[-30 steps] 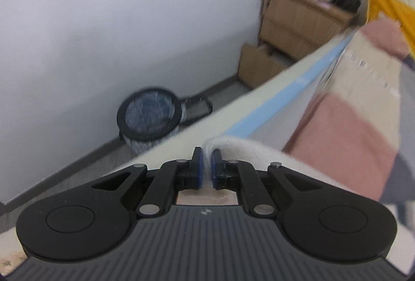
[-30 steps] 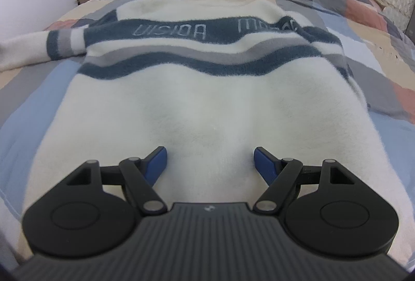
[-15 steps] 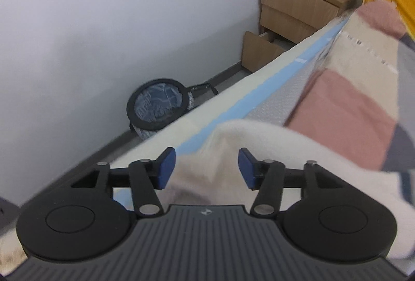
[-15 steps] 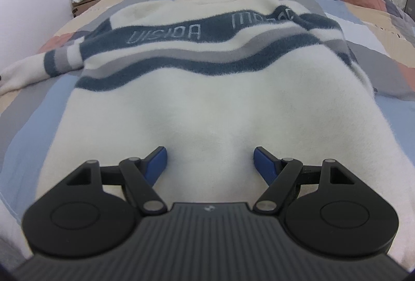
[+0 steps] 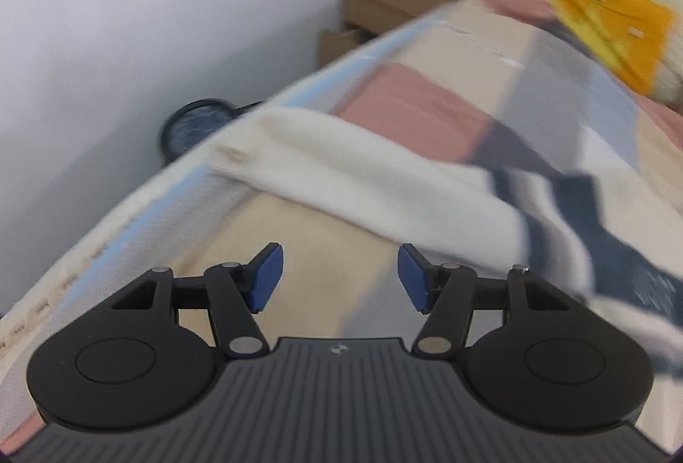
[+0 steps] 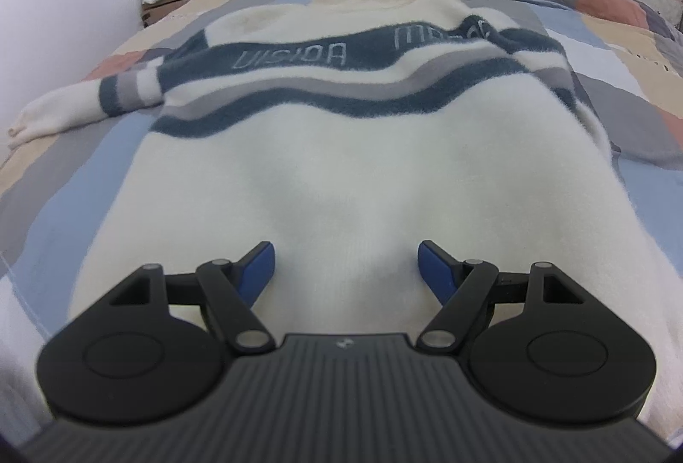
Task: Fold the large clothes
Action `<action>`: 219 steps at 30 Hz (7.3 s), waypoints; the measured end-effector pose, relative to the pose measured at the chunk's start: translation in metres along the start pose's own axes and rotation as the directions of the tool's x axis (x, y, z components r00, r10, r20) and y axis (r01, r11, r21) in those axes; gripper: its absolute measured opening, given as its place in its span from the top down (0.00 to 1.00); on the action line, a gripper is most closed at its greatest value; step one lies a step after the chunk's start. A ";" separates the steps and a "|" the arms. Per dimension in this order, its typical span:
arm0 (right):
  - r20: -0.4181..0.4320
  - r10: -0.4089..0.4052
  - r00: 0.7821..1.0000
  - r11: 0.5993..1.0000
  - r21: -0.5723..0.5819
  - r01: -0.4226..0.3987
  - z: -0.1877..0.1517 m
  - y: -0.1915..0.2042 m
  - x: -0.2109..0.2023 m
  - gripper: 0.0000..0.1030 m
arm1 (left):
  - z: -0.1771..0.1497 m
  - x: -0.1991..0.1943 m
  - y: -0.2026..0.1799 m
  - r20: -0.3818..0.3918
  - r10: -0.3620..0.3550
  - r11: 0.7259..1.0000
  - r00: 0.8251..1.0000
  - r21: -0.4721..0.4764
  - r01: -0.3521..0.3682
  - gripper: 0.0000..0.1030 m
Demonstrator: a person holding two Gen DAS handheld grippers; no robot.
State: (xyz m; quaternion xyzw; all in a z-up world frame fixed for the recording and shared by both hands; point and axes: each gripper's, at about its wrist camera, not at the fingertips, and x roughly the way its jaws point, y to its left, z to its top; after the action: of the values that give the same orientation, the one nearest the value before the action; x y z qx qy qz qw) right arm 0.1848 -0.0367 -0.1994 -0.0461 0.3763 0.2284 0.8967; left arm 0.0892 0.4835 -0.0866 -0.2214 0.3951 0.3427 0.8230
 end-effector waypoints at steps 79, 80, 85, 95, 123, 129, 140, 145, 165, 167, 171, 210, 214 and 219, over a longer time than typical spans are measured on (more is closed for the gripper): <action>0.087 0.165 0.982 0.955 0.235 -0.181 -0.007 -0.049 -0.048 0.27 | -0.236 -0.088 -0.153 -0.351 -0.120 0.966 0.929 0.173 0.191 0.86; 0.079 0.170 0.982 0.958 0.221 -0.183 -0.008 -0.045 -0.047 0.27 | -0.234 -0.086 -0.151 -0.360 -0.107 0.969 0.927 0.171 0.178 0.86; 0.039 0.176 0.984 0.966 0.187 -0.181 -0.011 -0.033 -0.038 0.27 | -0.228 -0.060 -0.139 -0.394 -0.014 0.989 0.919 0.131 0.071 0.87; 0.028 0.183 0.983 0.957 0.223 -0.184 -0.013 -0.038 -0.036 0.27 | -0.224 -0.056 -0.149 -0.444 -0.031 0.991 0.896 0.106 0.087 0.65; 0.158 -0.023 0.987 0.912 0.408 -0.044 0.004 -0.114 -0.074 0.27 | -0.221 -0.115 -0.382 -0.112 -0.375 0.812 0.920 0.439 0.384 0.46; 0.151 -0.059 0.987 0.891 0.454 -0.016 0.006 -0.151 -0.077 0.27 | -0.245 -0.102 -0.418 -0.079 -0.445 0.749 0.892 0.514 0.419 0.46; -0.016 -0.152 0.988 0.771 0.624 0.129 -0.008 -0.217 -0.041 0.27 | -0.290 -0.054 -0.386 -0.098 -0.476 0.727 0.874 0.515 0.453 0.46; -0.085 -0.140 0.986 0.729 0.665 0.161 -0.015 -0.220 -0.023 0.26 | -0.281 -0.038 -0.371 -0.152 -0.515 0.730 0.844 0.438 0.524 0.46; -0.121 -0.009 0.993 0.642 0.760 0.099 -0.025 -0.199 -0.018 0.84 | -0.262 -0.037 -0.325 -0.118 -0.563 0.770 0.818 0.287 0.571 0.45; -0.109 -0.047 0.993 0.665 0.738 0.113 -0.014 -0.198 -0.029 0.84 | -0.261 -0.035 -0.320 -0.121 -0.566 0.775 0.816 0.259 0.576 0.45; -0.071 -0.115 0.991 0.697 0.705 0.131 0.015 -0.214 -0.053 0.84 | -0.259 -0.031 -0.317 -0.130 -0.570 0.781 0.811 0.221 0.584 0.45; -0.176 -0.491 0.853 0.580 0.665 0.471 0.092 -0.519 0.042 0.80 | -0.247 0.024 -0.364 -0.218 -0.510 0.800 0.832 0.236 0.552 0.45; -0.097 -0.489 0.867 0.581 0.705 0.407 0.082 -0.523 0.037 0.70 | -0.249 0.024 -0.366 -0.213 -0.501 0.805 0.839 0.241 0.542 0.45; -0.006 -0.489 0.872 0.608 0.714 0.346 0.076 -0.527 0.010 0.47 | -0.254 0.019 -0.366 -0.197 -0.488 0.811 0.850 0.260 0.525 0.45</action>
State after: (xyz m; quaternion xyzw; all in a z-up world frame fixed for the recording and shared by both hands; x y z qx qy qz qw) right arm 0.4749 -0.4829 -0.1990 0.2293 0.3253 -0.1433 0.9061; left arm 0.2417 0.0856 -0.2172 -0.2099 0.4188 0.0318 0.8829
